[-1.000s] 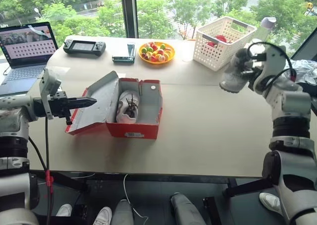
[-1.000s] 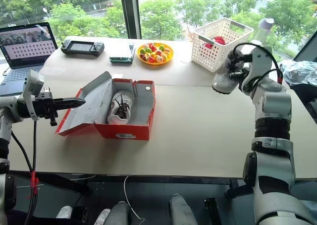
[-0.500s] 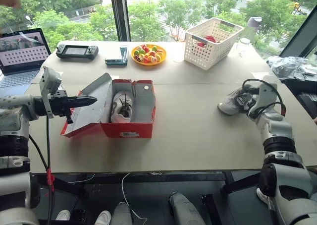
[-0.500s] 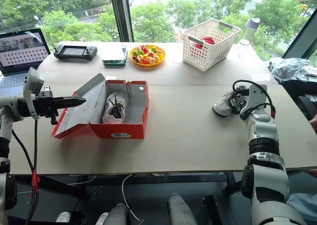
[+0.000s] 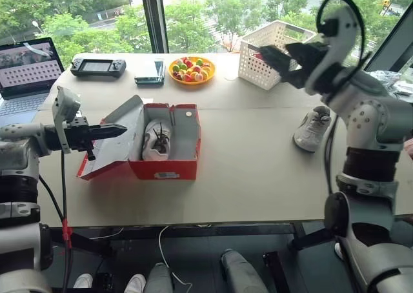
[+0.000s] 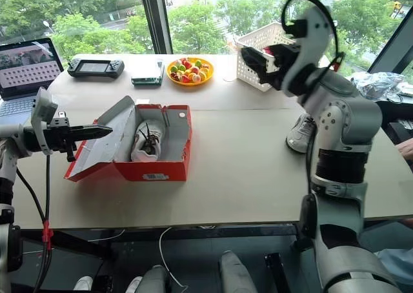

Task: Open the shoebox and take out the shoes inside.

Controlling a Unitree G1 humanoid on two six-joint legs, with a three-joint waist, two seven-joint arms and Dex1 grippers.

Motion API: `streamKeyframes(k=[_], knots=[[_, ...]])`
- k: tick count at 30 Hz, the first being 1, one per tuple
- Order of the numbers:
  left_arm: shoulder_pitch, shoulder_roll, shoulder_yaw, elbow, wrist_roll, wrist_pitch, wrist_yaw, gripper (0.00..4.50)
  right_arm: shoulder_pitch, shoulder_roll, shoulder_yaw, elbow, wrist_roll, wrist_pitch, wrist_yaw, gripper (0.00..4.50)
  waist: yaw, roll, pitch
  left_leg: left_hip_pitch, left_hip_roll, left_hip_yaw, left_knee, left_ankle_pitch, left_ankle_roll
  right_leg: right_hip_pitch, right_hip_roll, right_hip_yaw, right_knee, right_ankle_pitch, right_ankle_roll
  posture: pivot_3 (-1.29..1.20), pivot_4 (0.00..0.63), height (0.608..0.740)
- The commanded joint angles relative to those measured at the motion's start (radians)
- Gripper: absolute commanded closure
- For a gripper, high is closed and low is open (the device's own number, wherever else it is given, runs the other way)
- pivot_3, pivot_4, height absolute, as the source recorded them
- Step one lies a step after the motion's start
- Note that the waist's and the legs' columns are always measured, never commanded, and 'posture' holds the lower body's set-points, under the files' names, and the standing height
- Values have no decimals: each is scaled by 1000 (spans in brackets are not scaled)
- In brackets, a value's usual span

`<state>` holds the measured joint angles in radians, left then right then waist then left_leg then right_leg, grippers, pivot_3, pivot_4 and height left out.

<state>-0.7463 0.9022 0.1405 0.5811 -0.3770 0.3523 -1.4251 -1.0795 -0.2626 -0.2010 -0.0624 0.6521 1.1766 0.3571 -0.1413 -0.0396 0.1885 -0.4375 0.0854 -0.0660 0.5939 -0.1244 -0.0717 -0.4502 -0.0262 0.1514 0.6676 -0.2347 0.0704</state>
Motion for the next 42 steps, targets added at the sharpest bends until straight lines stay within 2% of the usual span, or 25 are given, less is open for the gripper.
streamKeyframes(k=[1, 7, 15, 21, 27, 33, 36, 42], knots=[[-18, -7, 8, -8, -3, -9, 4, 4500, 13, 100, 61, -56, 52, 152, -60, 92, 15, 0, 0, -1, 0, 0, 0, 0, 0, -1, 0, 0, 0, 0, 0, 0, 150, 725], [-35, -25, 0, 12, 6, -18, 3, 4500, -36, 173, 235, 73, -30, 106, -35, 92, 32, 0, 0, -8, 0, 0, 3, 0, 0, -6, 0, -1, 0, 0, 0, 0, 150, 725], [-25, -30, 6, 8, 12, -20, -2, 4500, -83, 178, 382, 337, -168, -66, 74, 92, 29, 0, 0, -7, 0, 0, 4, 0, 0, -6, 0, -1, 0, 1, 0, 0, 150, 725], [6, -18, 23, -29, 0, -5, 2, 4500, -116, 195, 506, 646, -364, -351, 164, 92, 18, 0, 0, -7, 0, 0, 4, 0, 0, -6, 0, -1, 0, 1, 1, 0, 150, 725], [18, -8, 31, -39, -1, 0, 6, 4500, -151, 258, 483, 823, -419, -443, 215, 92, 14, 0, 0, -7, 0, 0, 4, 0, 0, -6, 0, -1, 0, 1, 1, 0, 150, 725], [28, -3, 34, -46, -3, 2, 8, 4500, -176, 309, 425, 912, -435, -468, 222, 92, 13, 0, 0, -7, 0, -1, 4, 0, 0, -6, 0, -2, 1, 1, 1, 0, 150, 725], [30, -4, 34, -50, -4, 3, 10, 4500, -178, 319, 408, 926, -449, -477, 224, 751, 13, 0, 0, -7, 0, -1, 4, 0, 0, -6, 0, -2, 1, 1, 1, 0, 150, 725], [26, -8, 31, -47, -3, 3, 11, 4500, -180, 323, 381, 932, -468, -480, 221, 2816, 13, 0, 0, -7, 0, -2, 4, 0, 0, -6, 0, -2, 1, 1, 1, 0, 150, 725]])
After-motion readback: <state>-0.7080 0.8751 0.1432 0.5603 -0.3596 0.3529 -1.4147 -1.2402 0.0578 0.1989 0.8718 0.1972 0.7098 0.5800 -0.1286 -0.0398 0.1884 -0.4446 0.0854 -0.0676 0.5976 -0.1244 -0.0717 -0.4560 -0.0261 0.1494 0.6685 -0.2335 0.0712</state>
